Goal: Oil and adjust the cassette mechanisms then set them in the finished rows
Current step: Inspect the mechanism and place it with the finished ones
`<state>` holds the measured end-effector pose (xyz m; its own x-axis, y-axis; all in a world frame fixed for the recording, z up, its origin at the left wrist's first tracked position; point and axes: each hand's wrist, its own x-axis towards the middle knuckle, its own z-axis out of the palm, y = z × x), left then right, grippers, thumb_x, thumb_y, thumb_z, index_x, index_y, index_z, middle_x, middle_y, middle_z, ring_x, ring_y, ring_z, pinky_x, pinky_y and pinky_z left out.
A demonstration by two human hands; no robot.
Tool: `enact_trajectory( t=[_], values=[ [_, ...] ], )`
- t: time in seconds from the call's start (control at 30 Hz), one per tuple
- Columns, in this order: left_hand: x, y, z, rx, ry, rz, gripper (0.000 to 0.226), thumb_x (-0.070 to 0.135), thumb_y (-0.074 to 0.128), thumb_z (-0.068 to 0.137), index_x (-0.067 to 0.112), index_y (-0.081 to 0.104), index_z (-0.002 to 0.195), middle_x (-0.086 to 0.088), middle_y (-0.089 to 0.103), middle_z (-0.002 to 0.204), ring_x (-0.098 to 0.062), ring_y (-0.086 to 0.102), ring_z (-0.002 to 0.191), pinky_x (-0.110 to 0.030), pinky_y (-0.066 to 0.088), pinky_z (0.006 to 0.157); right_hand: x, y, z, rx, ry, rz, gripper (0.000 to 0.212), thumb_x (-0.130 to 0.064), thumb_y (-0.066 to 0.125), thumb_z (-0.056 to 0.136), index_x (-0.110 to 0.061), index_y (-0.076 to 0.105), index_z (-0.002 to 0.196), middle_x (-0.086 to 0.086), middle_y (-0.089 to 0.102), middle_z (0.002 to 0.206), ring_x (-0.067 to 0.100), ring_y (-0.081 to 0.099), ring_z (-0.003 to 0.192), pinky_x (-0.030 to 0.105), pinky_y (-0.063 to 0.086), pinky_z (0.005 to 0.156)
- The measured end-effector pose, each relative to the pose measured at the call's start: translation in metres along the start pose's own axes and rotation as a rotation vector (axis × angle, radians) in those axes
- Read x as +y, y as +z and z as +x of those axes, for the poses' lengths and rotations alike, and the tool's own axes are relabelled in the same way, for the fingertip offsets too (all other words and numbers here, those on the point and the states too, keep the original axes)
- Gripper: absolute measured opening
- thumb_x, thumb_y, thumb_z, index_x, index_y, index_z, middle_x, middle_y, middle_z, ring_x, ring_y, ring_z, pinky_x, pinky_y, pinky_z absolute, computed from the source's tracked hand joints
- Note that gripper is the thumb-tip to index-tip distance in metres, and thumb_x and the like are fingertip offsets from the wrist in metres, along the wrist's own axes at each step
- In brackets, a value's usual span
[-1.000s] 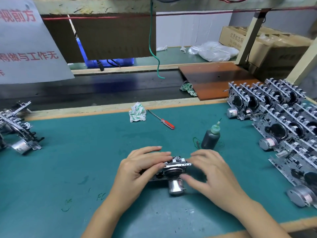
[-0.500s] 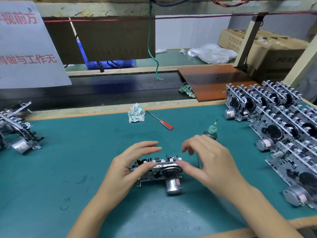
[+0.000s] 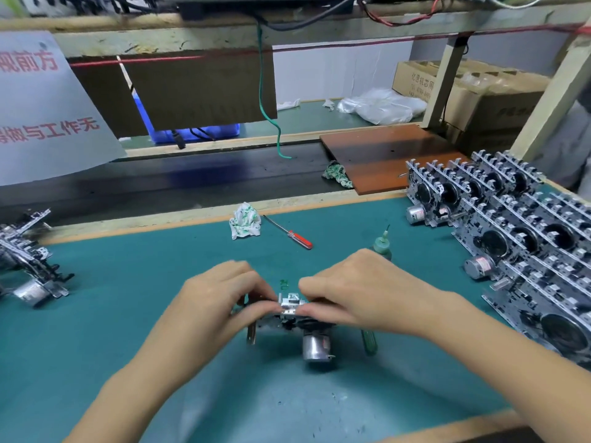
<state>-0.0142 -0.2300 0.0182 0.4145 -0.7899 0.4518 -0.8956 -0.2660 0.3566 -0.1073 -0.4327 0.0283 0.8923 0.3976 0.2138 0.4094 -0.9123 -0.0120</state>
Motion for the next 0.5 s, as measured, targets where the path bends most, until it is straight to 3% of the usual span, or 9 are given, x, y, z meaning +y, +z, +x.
enact_trajectory(
  t=[0.1, 0.23, 0.4, 0.5],
  values=[
    [0.018, -0.024, 0.047, -0.01, 0.205, 0.072, 0.031, 0.044, 0.052, 0.085, 0.018, 0.068, 0.078, 0.014, 0.052, 0.074, 0.004, 0.036, 0.069, -0.007, 0.031, 0.064, 0.009, -0.037, -0.01, 0.163, 0.103, 0.082, 0.034, -0.045, 0.046, 0.089, -0.022, 0.047, 0.065, -0.001, 0.047, 0.047, 0.022, 0.04, 0.043, 0.03, 0.027, 0.044],
    [0.048, -0.05, 0.134, -0.011, 0.426, 0.122, 0.026, 0.038, 0.063, 0.085, 0.013, 0.068, 0.083, 0.005, 0.054, 0.076, -0.003, 0.04, 0.067, -0.021, 0.032, 0.061, 0.036, -0.097, -0.024, 0.335, 0.231, 0.124, 0.034, -0.039, 0.047, 0.09, -0.025, 0.039, 0.06, -0.01, 0.036, 0.045, 0.006, 0.034, 0.041, 0.017, 0.028, 0.045],
    [0.073, -0.017, 0.226, -0.083, 0.429, 0.191, 0.021, 0.032, 0.064, 0.088, 0.014, 0.068, 0.099, 0.001, 0.054, 0.09, -0.012, 0.043, 0.078, -0.024, 0.031, 0.068, 0.083, -0.114, -0.051, 0.373, 0.428, -0.029, 0.039, -0.03, 0.055, 0.091, -0.008, 0.048, 0.06, -0.005, 0.037, 0.045, 0.01, 0.033, 0.042, 0.017, 0.025, 0.047],
    [0.082, 0.029, 0.251, -0.145, 0.394, 0.239, 0.023, 0.029, 0.06, 0.092, 0.014, 0.065, 0.108, -0.005, 0.06, 0.109, -0.019, 0.052, 0.094, -0.029, 0.035, 0.076, 0.111, -0.092, -0.07, 0.311, 0.576, -0.196, 0.037, -0.025, 0.056, 0.093, -0.007, 0.049, 0.062, 0.003, 0.043, 0.046, 0.026, 0.04, 0.045, 0.032, 0.027, 0.048]
  ],
)
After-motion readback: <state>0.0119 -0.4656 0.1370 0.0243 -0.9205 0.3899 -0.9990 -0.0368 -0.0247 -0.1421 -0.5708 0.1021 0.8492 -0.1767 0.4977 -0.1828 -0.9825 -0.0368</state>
